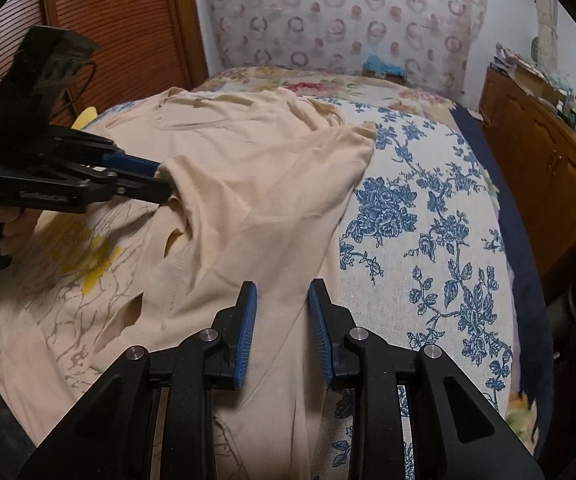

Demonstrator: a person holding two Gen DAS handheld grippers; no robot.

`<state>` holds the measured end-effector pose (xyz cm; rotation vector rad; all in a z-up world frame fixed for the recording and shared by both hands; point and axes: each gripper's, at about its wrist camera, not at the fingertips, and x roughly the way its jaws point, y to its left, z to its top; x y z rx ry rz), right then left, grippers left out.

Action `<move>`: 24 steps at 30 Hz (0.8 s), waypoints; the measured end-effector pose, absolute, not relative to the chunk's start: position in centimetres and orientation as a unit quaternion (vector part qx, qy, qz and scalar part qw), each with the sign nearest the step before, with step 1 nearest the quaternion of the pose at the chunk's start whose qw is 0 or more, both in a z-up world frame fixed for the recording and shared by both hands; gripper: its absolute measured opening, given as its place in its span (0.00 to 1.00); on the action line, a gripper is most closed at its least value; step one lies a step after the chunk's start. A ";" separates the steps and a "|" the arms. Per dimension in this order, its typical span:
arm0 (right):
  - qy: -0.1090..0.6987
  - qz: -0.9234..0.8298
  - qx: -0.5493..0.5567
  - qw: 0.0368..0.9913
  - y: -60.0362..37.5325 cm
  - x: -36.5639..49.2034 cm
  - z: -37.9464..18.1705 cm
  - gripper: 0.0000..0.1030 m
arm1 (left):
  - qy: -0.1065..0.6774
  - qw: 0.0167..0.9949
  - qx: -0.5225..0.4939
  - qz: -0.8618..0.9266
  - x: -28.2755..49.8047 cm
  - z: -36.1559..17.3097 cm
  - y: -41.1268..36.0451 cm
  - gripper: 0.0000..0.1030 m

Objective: Fold small clothes

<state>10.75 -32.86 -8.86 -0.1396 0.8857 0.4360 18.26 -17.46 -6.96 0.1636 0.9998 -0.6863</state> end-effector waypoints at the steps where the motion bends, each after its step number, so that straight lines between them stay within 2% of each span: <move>1: 0.425 0.209 -0.067 0.878 -32.9 10.8 -8.9 0.25 | 0.471 0.816 0.080 -0.325 18.2 -6.8 -17.3 0.05; 3: 0.425 0.211 -0.064 0.878 -33.0 10.8 -8.8 0.25 | 0.468 0.817 0.081 -0.327 18.3 -6.3 -16.8 0.01; 11: 0.427 0.215 -0.054 0.877 -33.3 11.0 -8.8 0.25 | 0.455 0.833 0.087 -0.301 19.5 -4.2 -13.0 0.02; 14: 0.428 0.213 -0.057 0.876 -33.2 11.1 -8.7 0.25 | 0.453 0.840 0.076 -0.290 19.8 -3.9 -11.4 0.10; 19: 0.436 0.201 -0.045 0.876 -33.4 12.5 -8.0 0.27 | 0.436 0.863 0.051 -0.252 20.1 -3.5 -7.6 0.31; 22: 0.429 0.196 -0.043 0.881 -33.6 14.0 -7.3 0.33 | 0.424 0.878 0.033 -0.221 20.3 -3.5 -4.8 0.42; 24: 0.424 0.191 -0.046 0.884 -33.6 15.4 -6.9 0.43 | 0.420 0.885 0.020 -0.199 20.5 -3.6 -2.9 0.48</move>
